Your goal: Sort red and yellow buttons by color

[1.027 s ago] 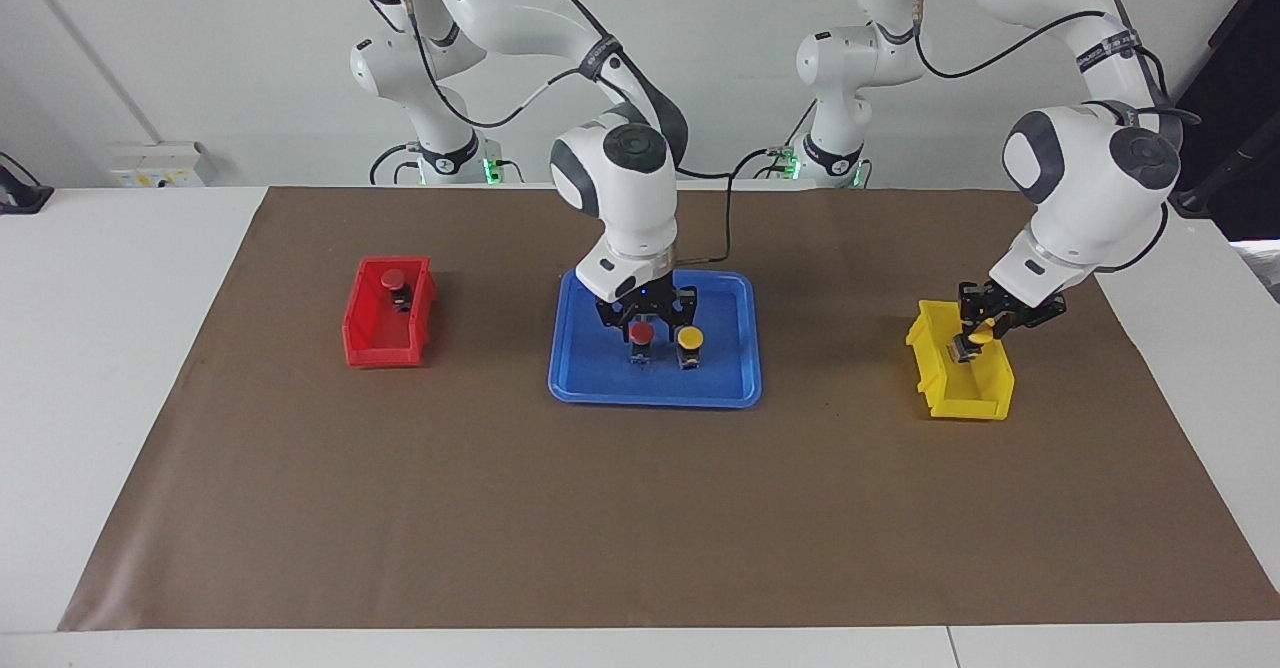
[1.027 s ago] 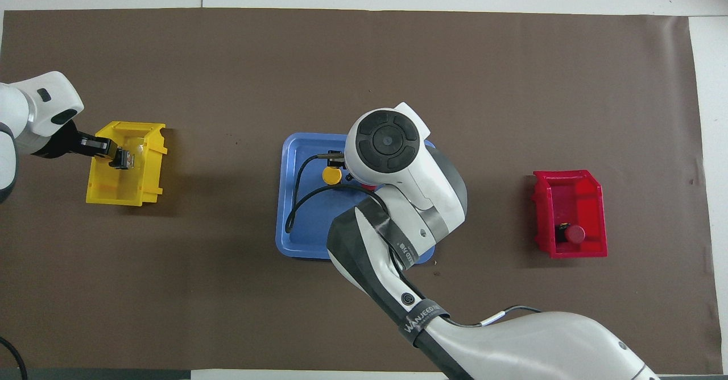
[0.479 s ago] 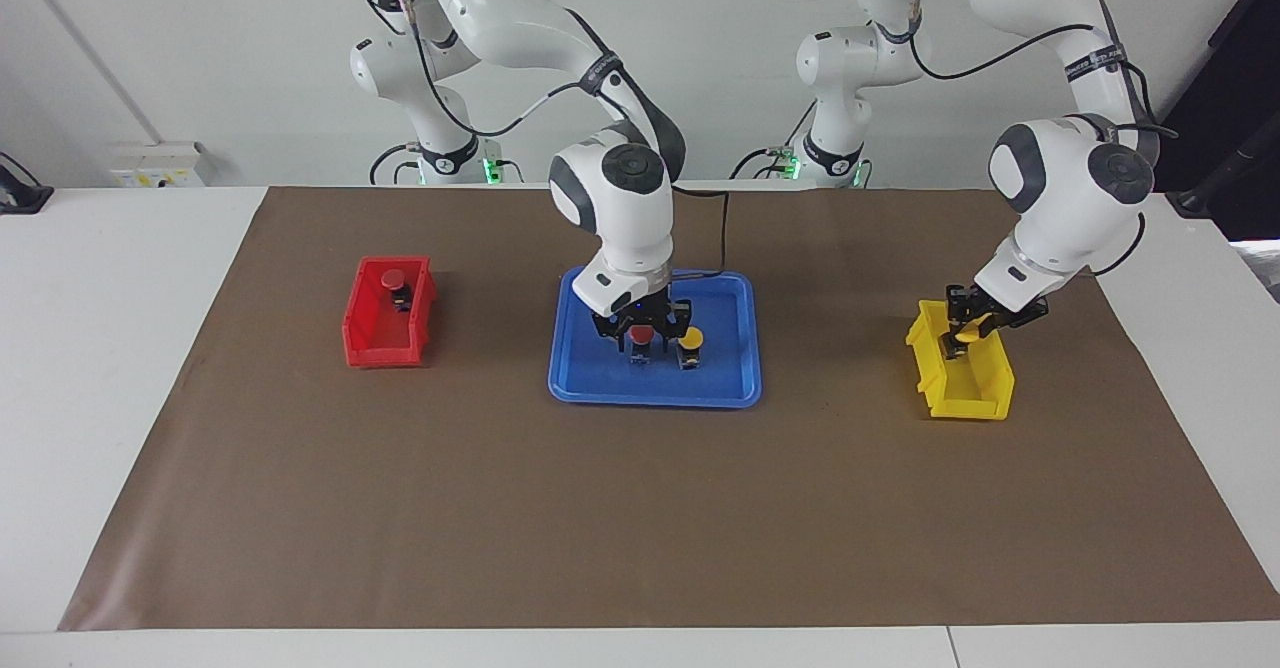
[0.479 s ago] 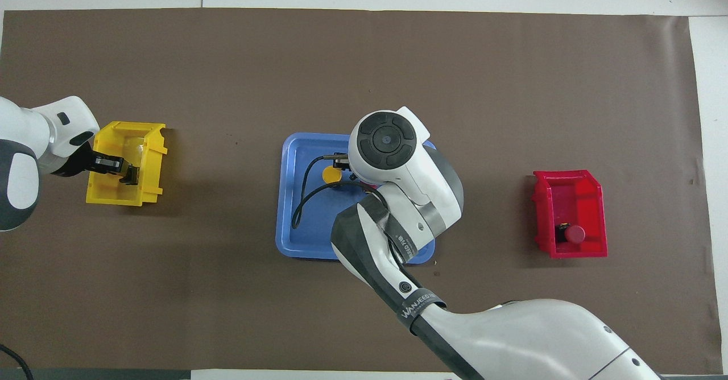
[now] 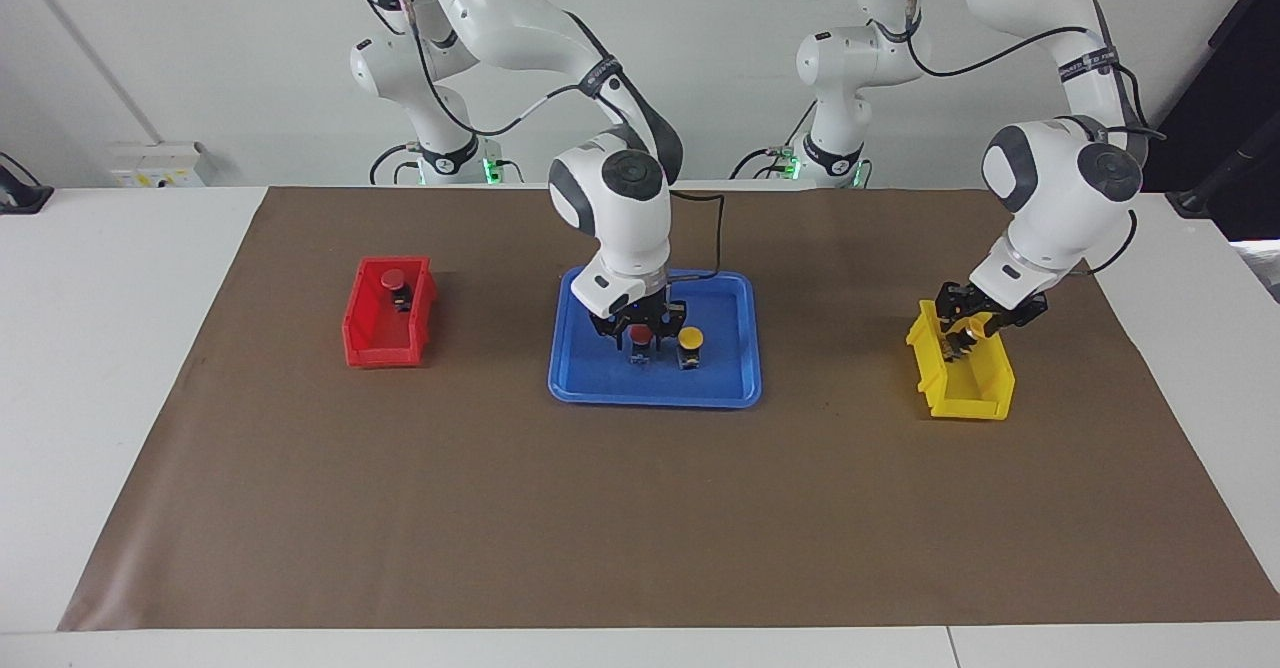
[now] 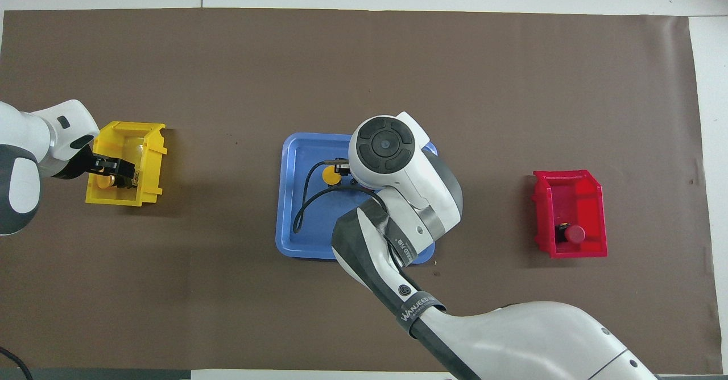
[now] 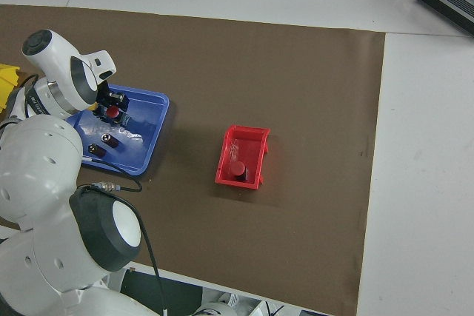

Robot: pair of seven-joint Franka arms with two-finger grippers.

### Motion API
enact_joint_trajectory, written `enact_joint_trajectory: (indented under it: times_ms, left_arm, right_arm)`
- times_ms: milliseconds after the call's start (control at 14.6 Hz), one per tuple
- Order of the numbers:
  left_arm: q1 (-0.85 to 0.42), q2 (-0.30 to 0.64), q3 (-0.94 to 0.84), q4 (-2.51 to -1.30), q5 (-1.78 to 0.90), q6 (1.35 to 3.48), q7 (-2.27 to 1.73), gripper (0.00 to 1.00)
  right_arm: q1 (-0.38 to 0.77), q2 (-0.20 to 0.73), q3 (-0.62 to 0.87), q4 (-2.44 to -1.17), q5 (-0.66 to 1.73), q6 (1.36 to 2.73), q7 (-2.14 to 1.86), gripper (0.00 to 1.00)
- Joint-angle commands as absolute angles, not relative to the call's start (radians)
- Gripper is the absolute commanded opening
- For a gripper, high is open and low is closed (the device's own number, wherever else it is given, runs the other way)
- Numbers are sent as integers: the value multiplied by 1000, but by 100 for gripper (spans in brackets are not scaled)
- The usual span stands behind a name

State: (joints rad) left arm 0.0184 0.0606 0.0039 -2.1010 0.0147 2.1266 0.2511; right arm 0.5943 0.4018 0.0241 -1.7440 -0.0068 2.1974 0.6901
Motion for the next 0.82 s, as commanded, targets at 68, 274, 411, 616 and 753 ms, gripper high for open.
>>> enact_joint_trajectory:
  times_ms: [68,274,411,616,753]
  left_arm:
    - [31,44,-2,-2102,29,2143,258,95]
    - [32,51,-2,-2048,29,2132,258,100]
    - [31,49,-2,-2014,29,2105,258,100]
    - [-4,55,-9,-1900,26,2021,230,100]
    - [-136,67,-8,-1862,21,2014,27,100]
  right_arm:
    - [603,374,28,-1776,-9,2195,690,60]
    - [601,368,28,-1790,-9,2195,687,51]
    - [600,368,28,-1789,-9,2195,687,35]
    - [578,350,25,-1755,-9,2122,681,14]
    - [499,275,26,-1747,1,2047,599,14]
